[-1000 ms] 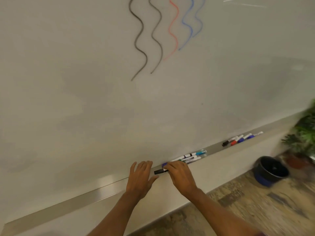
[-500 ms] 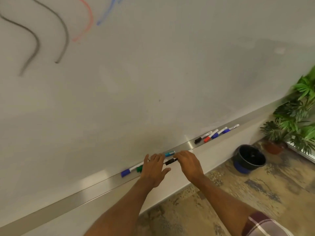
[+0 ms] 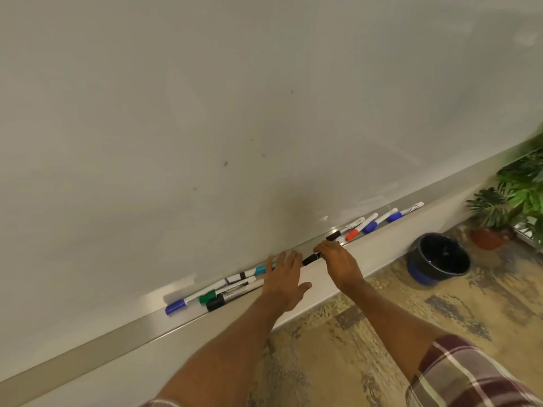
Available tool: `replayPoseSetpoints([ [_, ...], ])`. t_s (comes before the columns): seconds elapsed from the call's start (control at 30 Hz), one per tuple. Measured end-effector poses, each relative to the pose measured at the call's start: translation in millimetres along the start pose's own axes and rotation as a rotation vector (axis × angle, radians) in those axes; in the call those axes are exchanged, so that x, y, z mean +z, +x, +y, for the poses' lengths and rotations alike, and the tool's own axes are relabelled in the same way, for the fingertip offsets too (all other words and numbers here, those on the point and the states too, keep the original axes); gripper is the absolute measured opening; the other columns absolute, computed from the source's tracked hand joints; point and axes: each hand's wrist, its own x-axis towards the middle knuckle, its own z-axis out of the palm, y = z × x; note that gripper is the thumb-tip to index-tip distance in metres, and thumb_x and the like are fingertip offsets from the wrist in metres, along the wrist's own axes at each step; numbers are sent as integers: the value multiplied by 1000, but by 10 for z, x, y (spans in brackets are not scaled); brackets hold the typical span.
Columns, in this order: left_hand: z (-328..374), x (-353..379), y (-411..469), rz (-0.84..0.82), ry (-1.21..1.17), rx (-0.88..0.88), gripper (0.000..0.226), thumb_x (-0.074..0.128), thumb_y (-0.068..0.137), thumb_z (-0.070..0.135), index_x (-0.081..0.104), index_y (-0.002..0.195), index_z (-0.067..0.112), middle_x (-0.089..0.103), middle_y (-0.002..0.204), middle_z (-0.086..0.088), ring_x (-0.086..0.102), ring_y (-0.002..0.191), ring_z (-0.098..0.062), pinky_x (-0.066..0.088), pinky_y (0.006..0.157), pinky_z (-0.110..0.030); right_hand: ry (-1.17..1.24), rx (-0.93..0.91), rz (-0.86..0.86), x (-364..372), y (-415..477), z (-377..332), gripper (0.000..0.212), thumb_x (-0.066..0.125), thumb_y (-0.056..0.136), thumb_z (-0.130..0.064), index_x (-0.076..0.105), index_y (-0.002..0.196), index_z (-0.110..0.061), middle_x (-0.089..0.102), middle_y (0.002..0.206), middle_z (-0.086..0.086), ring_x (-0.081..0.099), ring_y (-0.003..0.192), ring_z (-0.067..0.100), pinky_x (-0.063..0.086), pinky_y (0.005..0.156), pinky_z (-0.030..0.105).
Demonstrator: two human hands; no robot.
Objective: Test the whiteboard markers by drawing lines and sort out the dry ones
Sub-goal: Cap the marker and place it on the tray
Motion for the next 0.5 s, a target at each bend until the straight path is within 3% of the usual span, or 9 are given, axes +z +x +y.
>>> replayPoseSetpoints([
  [0.13, -8, 111, 73, -13, 16, -15, 71, 41, 100, 49, 8, 155, 18, 5, 164, -3, 2, 150, -22, -4, 121, -50, 11, 50, -86, 28, 46, 151, 42, 54, 91, 1, 57, 129, -17, 49, 141, 7, 45, 129, 24, 37, 106, 35],
  [0.23, -38, 152, 89, 12, 1, -17, 71, 40, 101, 48, 9, 155, 17, 5, 164, -3, 1, 151, -23, -4, 121, -50, -2, 60, -132, 26, 82, 234, 48, 52, 93, 1, 50, 136, -19, 42, 146, 4, 39, 135, 23, 33, 109, 33],
  [0.5, -65, 172, -21, 37, -2, -57, 73, 36, 101, 50, 3, 156, 16, 0, 164, -4, -4, 151, -24, -6, 121, -50, -11, -3, 59, 8, 31, 35, 37, 61, 91, -21, 58, 127, -11, 59, 129, 10, 56, 119, 27, 40, 101, 33],
])
